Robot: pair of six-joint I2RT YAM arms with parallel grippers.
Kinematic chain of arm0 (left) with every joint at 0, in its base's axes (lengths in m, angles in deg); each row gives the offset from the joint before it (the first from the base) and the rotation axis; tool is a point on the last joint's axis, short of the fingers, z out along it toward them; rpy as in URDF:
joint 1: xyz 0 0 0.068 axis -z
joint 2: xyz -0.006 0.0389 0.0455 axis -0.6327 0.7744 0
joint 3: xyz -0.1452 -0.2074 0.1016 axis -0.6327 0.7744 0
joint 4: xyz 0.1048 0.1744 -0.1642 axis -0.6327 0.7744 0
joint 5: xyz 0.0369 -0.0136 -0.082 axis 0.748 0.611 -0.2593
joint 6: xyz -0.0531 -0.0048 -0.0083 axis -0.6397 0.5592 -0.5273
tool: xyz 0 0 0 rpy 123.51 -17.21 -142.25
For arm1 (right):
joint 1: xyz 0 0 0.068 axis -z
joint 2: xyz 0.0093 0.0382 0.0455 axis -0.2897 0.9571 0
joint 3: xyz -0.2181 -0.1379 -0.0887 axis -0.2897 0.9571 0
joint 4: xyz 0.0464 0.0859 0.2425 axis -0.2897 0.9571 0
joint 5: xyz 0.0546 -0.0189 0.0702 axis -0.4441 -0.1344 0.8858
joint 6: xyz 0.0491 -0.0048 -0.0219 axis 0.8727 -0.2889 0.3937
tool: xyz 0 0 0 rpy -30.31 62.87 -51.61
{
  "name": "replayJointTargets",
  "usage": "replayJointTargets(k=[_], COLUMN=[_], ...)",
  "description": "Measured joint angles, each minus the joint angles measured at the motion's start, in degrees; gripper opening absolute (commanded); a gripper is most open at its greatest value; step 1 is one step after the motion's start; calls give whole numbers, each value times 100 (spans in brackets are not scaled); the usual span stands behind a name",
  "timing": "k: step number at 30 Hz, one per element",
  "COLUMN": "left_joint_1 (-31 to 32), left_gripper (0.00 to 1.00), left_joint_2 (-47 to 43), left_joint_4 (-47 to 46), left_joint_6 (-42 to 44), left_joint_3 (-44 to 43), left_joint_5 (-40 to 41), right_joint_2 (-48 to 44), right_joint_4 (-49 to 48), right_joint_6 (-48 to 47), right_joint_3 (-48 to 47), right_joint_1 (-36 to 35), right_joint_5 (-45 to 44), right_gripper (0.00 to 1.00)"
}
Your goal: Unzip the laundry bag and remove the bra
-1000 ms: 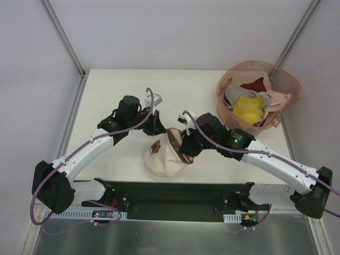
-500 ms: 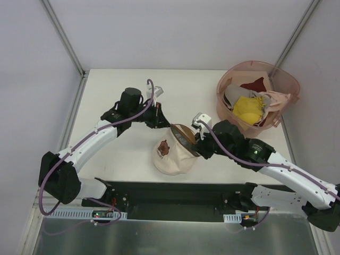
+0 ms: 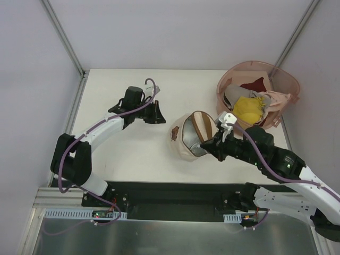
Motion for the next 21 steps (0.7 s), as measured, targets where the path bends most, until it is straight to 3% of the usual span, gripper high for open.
replayJointTargets(k=[3, 5, 6, 7, 8, 11, 17, 21], left_joint_1=[4, 4, 4, 4, 4, 4, 7, 11], left_gripper=[0, 5, 12, 35, 50, 72, 73, 73], left_joint_2=[-24, -111, -199, -323, -476, -1198, -2559, -2894], left_joint_4=[-125, -166, -166, -164, -157, -109, -87, -166], left_joint_6=[-61, -125, -136, -136, -125, 81, 1047, 1705], left_joint_3=[0, 0, 4, 22, 48, 188, 437, 612], left_joint_5=[-9, -2, 20, 66, 98, 90, -669, -1204], right_joint_2=[258, 573, 748, 931, 1073, 1469, 1862, 2159], right_joint_4=[13, 22, 28, 28, 28, 79, 238, 280], right_joint_6=[44, 61, 59, 46, 15, -166, -732, -951], right_joint_3=[-74, -83, -81, -76, -74, -72, -258, -529], right_joint_1=[0, 0, 0, 0, 2, 44, 529, 1025], right_joint_5=[-87, -146, -157, -151, -144, 129, 1427, 2371], right_gripper=[1, 1, 1, 1, 1, 1, 1, 1])
